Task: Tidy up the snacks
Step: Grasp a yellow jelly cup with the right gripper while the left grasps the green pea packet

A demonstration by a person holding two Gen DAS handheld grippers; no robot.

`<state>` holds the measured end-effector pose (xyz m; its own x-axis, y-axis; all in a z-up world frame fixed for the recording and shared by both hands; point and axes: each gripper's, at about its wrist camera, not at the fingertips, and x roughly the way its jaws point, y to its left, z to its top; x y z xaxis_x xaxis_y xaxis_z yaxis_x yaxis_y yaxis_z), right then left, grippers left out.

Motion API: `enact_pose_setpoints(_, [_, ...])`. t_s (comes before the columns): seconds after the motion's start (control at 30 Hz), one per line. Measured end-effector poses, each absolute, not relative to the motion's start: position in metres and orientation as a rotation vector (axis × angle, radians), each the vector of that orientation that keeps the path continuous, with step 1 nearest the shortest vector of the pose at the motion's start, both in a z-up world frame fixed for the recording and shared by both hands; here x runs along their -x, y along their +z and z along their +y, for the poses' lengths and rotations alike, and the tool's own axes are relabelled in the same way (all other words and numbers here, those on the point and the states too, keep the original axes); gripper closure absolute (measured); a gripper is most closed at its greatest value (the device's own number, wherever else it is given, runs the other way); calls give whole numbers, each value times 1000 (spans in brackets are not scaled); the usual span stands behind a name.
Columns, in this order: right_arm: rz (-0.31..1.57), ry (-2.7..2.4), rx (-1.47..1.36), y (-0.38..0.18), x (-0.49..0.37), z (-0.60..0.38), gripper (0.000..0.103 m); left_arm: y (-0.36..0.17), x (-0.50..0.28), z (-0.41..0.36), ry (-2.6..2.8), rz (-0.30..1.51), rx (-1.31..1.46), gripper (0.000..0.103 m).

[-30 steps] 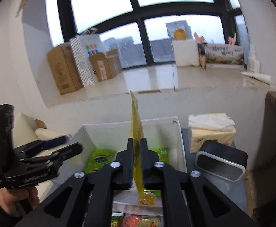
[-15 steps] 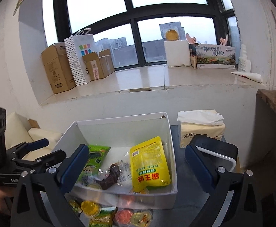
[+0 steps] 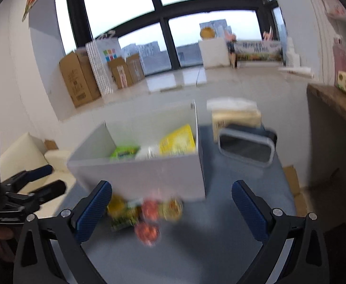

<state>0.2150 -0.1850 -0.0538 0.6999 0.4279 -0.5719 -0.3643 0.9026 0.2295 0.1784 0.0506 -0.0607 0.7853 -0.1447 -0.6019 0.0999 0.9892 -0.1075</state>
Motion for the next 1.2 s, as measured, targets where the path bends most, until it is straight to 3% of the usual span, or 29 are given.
enact_pose_setpoints(0.33, [764,495,-106,-108,-216,-189,0,-98,-114,51,-145,737,182,0])
enact_pose_setpoints(0.83, [880,617,-94,-152,-291,-153,2,-112,-104,66,-100,778,201,0])
enact_pose_setpoints(1.03, [905,673,-72,-155,-300,-145,49,-115,-106,66,-97,787,215,0])
enact_pose_setpoints(1.1, [902,713,-107,-155,-303,-148,71,-116,-105,64,-104,791,210,0])
enact_pose_setpoints(1.2, [909,736,-112,-155,-301,-149,71,-117,-106,64,-106,792,206,0])
